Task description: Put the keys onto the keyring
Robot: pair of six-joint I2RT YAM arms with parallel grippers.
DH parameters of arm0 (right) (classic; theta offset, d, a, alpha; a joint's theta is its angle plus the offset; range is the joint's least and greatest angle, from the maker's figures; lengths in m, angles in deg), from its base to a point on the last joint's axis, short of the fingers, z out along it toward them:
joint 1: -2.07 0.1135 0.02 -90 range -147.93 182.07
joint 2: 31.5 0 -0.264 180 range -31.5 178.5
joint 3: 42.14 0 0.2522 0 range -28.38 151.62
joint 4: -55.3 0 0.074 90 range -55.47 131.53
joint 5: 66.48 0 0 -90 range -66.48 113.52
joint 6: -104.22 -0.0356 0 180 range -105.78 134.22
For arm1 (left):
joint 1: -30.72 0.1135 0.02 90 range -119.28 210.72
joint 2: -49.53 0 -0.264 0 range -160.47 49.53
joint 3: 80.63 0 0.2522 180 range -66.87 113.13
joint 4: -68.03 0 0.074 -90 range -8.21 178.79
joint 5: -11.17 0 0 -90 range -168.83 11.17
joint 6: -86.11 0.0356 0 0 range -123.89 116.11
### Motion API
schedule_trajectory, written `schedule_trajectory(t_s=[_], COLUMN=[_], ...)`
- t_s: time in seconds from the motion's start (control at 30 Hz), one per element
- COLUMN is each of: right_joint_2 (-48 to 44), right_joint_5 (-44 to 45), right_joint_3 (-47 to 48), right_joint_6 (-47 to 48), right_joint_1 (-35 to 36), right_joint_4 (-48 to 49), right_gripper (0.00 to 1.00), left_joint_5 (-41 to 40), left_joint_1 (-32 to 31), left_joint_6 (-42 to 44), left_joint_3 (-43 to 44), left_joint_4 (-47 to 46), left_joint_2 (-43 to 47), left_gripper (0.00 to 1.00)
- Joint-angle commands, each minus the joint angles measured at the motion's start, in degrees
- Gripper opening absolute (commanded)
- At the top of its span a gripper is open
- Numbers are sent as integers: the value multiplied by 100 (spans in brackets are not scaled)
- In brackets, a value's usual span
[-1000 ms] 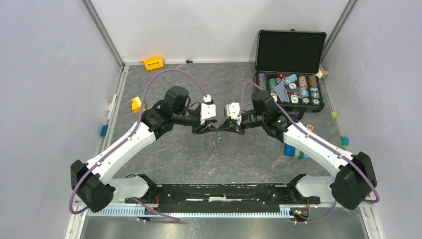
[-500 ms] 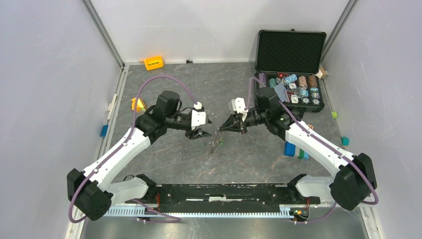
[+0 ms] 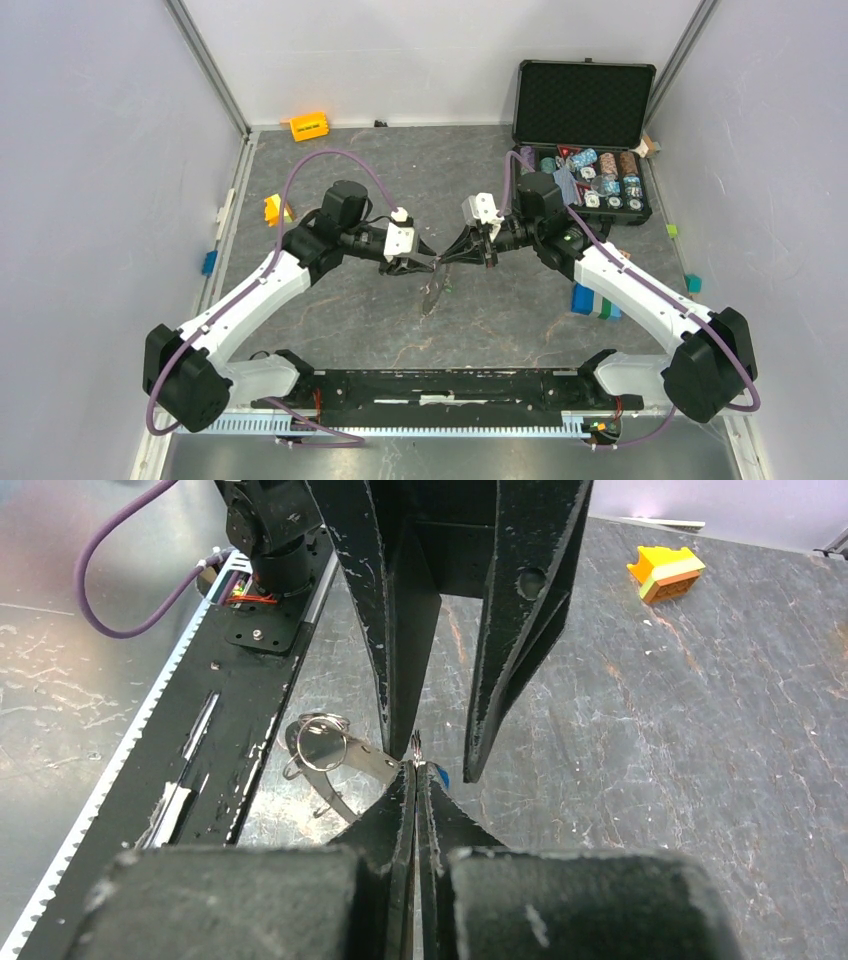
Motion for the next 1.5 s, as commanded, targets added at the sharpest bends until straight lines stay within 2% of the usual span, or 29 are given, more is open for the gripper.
schedule_trajectory(t_s=[0.0,0.23,0.33,0.57,0.8,0.93,1.07,1.23,1.47], right_joint_2=[22,5,-30,-177,-283,-262,-263,-286,-298], right_joint_5=[-150,15,63,296,507,493,475,458,484], right_joint_3=[275,263,216,-48,-261,-411,-633,-776,-673], right_joint_6=[-126,-129,-201,-556,-814,-983,-1125,-1145,-885], right_joint_1=[-25,-49,-49,-52,-46,-49,-52,-47,-91], right_joint_4=[347,374,494,996,1305,1565,1834,1961,1654], right_gripper=[0,0,0,0,0,0,0,0,0], left_joint_5=[460,484,458,288,-12,-183,-302,-349,-719], left_joint_1=[25,23,21,22,-53,-129,-133,-134,-120], left_joint_6=[-59,-218,-286,-1165,-1390,-1586,-1846,-1781,-1006], left_joint_3=[-38,-167,-199,-485,-541,-515,-463,-482,-157], left_joint_4=[-379,-535,-561,-1450,-1698,-1905,-2083,-2075,-1039], left_joint_2=[-71,-48,-67,-35,-117,-262,-345,-218,75], left_gripper=[38,15,13,10,9,14,28,42,45])
